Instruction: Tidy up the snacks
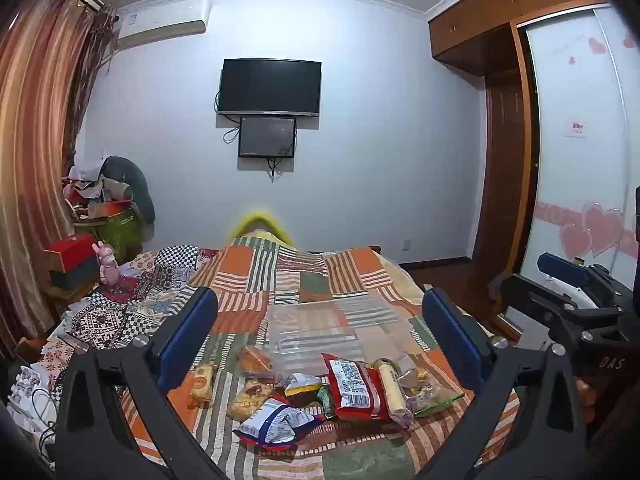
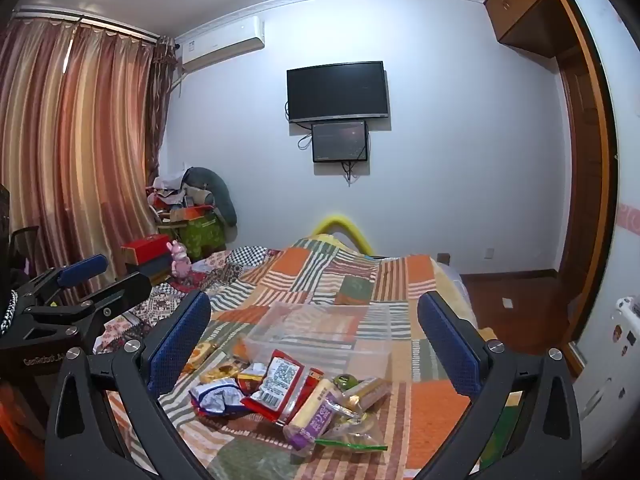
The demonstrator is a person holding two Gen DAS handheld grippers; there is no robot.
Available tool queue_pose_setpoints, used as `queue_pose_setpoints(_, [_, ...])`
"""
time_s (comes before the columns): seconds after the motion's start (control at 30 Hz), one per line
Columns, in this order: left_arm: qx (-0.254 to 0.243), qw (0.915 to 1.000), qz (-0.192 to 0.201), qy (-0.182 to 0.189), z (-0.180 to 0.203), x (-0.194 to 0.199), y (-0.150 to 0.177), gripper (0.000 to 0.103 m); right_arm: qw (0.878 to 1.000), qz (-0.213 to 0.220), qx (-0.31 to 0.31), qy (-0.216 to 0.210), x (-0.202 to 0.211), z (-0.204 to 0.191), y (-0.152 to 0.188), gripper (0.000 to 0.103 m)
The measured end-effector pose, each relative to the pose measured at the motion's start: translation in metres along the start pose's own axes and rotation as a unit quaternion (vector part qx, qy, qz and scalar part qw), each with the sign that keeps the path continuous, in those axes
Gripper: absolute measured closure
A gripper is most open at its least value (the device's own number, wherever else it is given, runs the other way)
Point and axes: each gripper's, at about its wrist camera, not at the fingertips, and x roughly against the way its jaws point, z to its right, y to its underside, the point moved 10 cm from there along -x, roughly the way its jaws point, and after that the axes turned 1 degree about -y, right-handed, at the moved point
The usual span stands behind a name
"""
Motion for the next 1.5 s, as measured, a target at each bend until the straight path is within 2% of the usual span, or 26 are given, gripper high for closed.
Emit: queue_pose_setpoints(1.5, [0.001,0.9999,0.011,0.001,0.0046,0.0051,-0.0045,0.000,1.000,0.009,0.000,0.001,-0.0008,-0.0017,-0.0026,0.000])
